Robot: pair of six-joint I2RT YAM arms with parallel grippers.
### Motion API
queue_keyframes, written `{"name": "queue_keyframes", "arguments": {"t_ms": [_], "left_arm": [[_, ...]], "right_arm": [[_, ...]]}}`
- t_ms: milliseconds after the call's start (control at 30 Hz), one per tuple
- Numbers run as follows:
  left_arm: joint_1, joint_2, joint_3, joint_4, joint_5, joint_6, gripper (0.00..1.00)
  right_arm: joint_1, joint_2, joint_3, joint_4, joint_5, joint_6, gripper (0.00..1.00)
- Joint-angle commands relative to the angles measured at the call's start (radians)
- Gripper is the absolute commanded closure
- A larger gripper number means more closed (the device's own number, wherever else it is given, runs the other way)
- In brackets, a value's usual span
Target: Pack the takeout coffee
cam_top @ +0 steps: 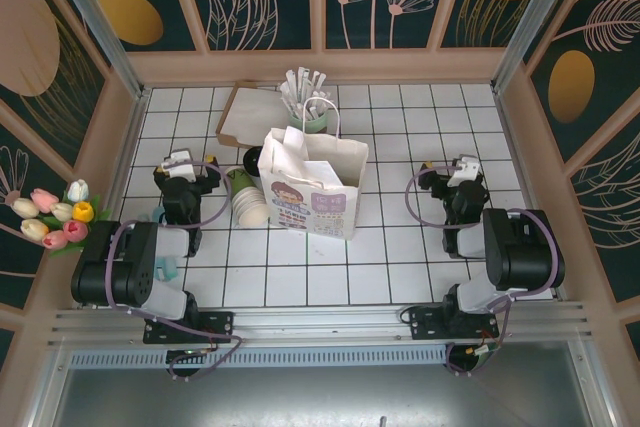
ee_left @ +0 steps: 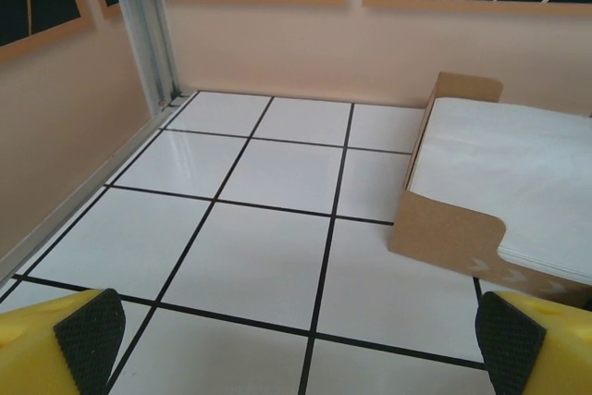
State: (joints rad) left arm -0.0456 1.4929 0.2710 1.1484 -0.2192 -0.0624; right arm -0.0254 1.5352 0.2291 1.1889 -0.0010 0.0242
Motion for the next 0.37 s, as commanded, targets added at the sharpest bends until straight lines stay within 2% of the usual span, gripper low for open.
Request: {"name": "queue_keyframes", "arguments": {"t_ms": [0,67,333], "left_arm": [[0.006,0.046,-0.089,0.256,0.062,0.015,0.01],[0.007,0.024,-0.056,0.166,0.035,0.008,0.01],[0.007,0.031,-0.053,0.165,0.035,0.004,0.01]], "right_arm": [[-0.001,0.005,0.003,0.060,0.004,-0.007,0.01],[-0.001,0.005,0.004,0.060,0.003,-0.007,0.01],[-0.005,0.006,0.004,0.056,-0.006,-0.007,0.01]]}}
